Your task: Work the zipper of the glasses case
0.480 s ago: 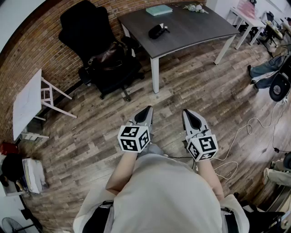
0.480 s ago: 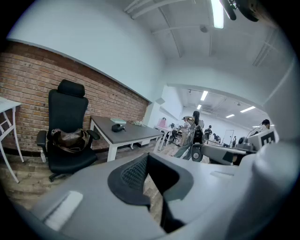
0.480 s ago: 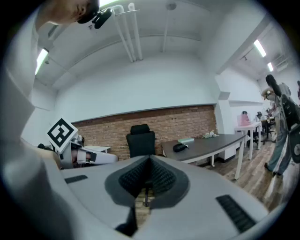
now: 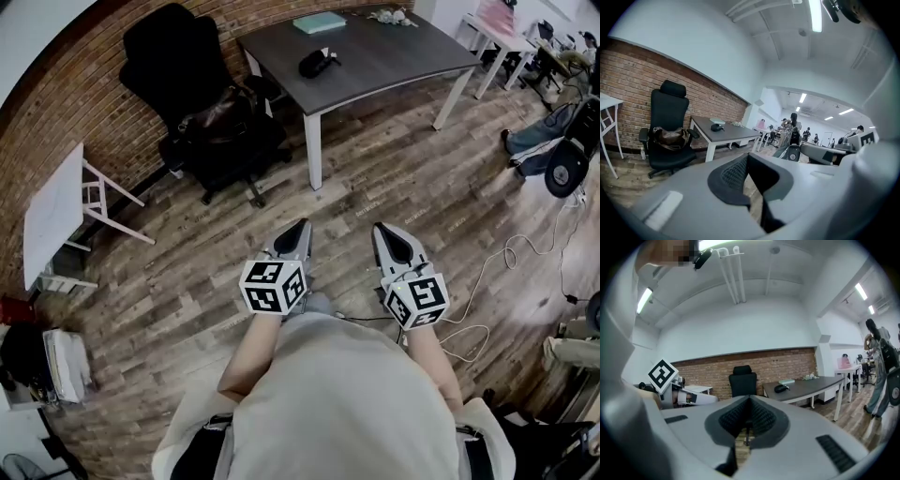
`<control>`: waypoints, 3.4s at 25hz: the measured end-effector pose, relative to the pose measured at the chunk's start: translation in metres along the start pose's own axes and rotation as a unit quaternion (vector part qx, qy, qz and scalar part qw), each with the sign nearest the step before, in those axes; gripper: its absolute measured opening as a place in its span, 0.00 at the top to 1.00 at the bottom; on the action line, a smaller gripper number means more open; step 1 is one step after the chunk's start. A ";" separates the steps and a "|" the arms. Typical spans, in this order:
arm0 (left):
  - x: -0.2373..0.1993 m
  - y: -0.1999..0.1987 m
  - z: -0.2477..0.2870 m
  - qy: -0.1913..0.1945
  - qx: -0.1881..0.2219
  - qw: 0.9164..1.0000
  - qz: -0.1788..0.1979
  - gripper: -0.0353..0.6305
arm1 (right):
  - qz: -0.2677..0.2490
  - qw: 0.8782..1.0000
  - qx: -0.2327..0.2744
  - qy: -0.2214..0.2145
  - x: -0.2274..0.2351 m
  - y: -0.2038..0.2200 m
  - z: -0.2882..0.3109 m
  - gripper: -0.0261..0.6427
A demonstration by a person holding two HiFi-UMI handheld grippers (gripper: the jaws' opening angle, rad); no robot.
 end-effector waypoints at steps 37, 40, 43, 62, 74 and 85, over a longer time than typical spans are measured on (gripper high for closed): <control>-0.178 -0.104 0.173 0.029 -0.018 0.999 -0.032 0.51 | 0.046 0.998 -0.043 -0.016 0.084 -0.025 0.256 0.45; -0.212 -0.123 0.196 0.037 -0.024 0.999 -0.028 0.51 | 0.048 0.998 -0.039 -0.012 0.087 -0.034 0.300 0.45; -0.242 -0.141 0.218 0.044 -0.029 0.998 -0.025 0.51 | 0.048 0.998 -0.036 -0.009 0.091 -0.042 0.342 0.45; -0.360 -0.153 0.359 0.089 -0.121 0.988 -0.044 0.35 | 0.074 0.994 -0.079 0.030 0.141 -0.025 0.469 0.45; -0.436 -0.170 0.501 0.063 -0.197 0.978 -0.006 0.16 | 0.079 0.993 -0.090 -0.008 0.220 -0.035 0.590 0.45; -0.493 -0.148 0.589 0.025 -0.319 0.946 0.046 0.07 | 0.071 0.990 -0.111 -0.059 0.271 -0.039 0.689 0.45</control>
Point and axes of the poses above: the fingertips, and each gripper's own axes: z forward along the fingers, x to its right, y out of its underside, the point moved 4 cm from there along -z, backward along the fingers, and after that the axes turned 13 degrees about y, right-handed, at the moved point
